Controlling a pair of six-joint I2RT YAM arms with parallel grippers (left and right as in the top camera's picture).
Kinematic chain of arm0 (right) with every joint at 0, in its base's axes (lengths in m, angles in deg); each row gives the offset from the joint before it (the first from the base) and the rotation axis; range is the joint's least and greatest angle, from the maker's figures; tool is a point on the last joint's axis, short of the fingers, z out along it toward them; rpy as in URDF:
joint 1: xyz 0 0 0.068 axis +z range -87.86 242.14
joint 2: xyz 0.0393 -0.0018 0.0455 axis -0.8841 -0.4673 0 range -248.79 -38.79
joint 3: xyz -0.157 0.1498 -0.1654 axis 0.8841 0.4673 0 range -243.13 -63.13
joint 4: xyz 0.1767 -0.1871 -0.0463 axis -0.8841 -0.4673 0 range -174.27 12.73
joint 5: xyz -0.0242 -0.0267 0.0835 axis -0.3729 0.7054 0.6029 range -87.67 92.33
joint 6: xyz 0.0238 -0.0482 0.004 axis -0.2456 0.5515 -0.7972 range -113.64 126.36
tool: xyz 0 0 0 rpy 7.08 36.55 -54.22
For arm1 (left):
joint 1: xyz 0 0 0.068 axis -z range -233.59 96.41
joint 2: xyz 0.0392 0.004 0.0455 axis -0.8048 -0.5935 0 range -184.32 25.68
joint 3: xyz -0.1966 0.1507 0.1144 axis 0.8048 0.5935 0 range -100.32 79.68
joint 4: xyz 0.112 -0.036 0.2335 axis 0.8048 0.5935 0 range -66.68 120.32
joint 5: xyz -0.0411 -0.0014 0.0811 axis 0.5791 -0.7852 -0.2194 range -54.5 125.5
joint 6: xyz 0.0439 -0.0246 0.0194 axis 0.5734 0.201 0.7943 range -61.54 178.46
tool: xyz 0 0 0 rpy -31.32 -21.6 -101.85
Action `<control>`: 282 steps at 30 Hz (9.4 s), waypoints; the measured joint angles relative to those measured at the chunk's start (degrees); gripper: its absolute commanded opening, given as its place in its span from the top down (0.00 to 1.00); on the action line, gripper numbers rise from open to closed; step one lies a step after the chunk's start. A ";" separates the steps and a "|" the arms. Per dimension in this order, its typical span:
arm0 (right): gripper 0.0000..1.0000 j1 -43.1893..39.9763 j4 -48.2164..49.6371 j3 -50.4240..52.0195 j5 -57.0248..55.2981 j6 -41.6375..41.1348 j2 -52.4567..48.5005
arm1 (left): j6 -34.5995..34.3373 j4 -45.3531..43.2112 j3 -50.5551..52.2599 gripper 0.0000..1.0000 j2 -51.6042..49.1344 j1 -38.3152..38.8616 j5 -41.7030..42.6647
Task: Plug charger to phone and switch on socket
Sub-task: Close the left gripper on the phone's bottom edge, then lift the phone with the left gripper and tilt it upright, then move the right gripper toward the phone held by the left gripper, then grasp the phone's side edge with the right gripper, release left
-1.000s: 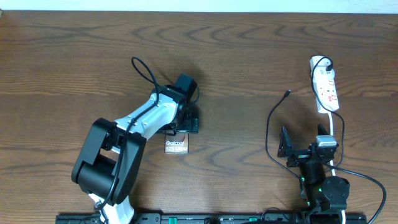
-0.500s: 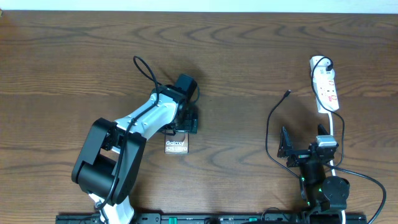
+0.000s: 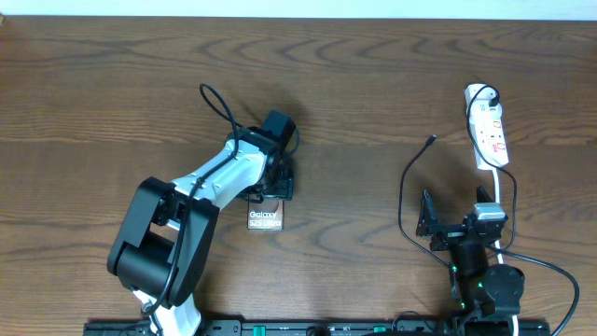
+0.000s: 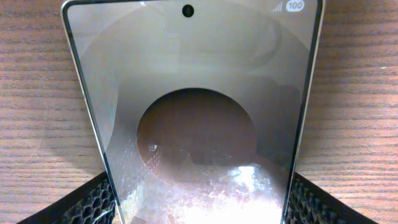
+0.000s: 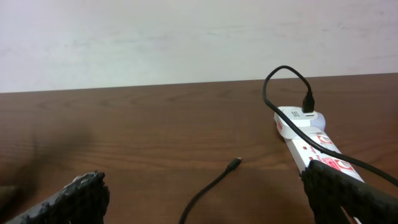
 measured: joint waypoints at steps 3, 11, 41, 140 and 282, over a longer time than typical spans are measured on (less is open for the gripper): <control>0.01 0.00 0.00 0.00 0.00 0.00 0.00 | 0.00 0.00 0.00 0.27 0.00 0.00 0.00; 0.01 0.00 0.00 0.00 0.00 0.00 0.00 | 0.00 0.04 0.00 0.31 0.00 0.00 0.00; 0.01 0.00 0.00 0.00 0.00 0.00 0.00 | 0.81 2.01 -0.09 0.35 0.66 0.00 1.99; 0.01 0.00 0.68 0.00 6.82 -18.49 0.00 | -52.81 -38.88 0.37 0.35 10.60 -13.20 74.34; 0.99 47.32 -50.82 -56.94 -38.99 -53.02 -49.31 | -51.06 -75.25 0.81 0.01 11.30 -23.39 74.90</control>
